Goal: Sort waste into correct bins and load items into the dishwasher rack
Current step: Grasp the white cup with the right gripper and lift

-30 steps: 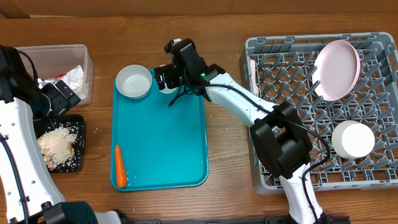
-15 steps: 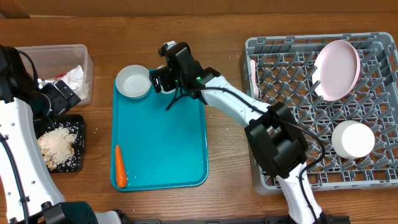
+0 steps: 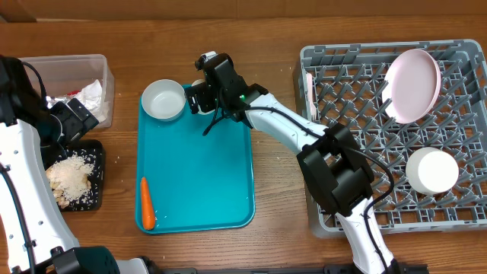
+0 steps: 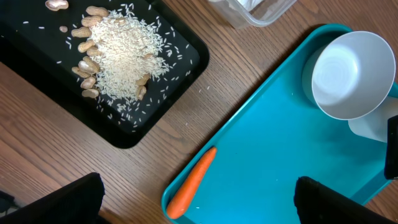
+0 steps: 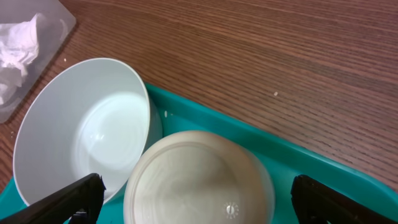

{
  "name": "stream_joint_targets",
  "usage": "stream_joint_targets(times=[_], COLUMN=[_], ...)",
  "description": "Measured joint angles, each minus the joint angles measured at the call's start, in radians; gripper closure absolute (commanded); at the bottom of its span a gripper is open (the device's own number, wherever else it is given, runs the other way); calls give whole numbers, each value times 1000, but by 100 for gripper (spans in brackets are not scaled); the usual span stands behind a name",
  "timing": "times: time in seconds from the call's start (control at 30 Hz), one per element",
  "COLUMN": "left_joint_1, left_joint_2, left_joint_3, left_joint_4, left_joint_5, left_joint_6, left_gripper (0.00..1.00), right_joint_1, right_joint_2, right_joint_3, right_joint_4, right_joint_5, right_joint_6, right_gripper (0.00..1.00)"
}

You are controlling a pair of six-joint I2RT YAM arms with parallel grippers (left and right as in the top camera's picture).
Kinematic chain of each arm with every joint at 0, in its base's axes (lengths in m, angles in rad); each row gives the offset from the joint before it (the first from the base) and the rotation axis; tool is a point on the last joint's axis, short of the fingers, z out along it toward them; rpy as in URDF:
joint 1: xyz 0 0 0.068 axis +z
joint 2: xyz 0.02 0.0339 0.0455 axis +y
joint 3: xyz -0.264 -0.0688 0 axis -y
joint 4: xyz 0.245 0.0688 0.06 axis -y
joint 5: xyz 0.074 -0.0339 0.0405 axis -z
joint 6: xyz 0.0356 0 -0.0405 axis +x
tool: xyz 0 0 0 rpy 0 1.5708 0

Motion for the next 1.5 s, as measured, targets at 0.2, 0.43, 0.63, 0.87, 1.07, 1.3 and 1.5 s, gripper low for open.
stream_joint_targets(times=[0.2,0.43,0.63,0.87,1.07,1.3,1.5], left_joint_1=[0,0,0,0,0,0,0], left_joint_2=[0,0,0,0,0,0,0], left_joint_3=[0,0,0,0,0,0,0], left_joint_4=[0,0,0,0,0,0,0], left_joint_5=[0,0,0,0,0,0,0], left_joint_6=[0,0,0,0,0,0,0], left_gripper=[0,0,0,0,0,0,0], right_joint_1=[0,0,0,0,-1,-1,-1], right_joint_2=[5,19,21,21,21,21,23], right_joint_3=[0,0,0,0,11,89,196], right_joint_4=[4,11,11,19,17,-142,-311], right_joint_5=[3,4,4,9,18,18,18], right_joint_6=[0,0,-2,-2,-4,-2,1], right_gripper=[0,4,21,31,45,69,81])
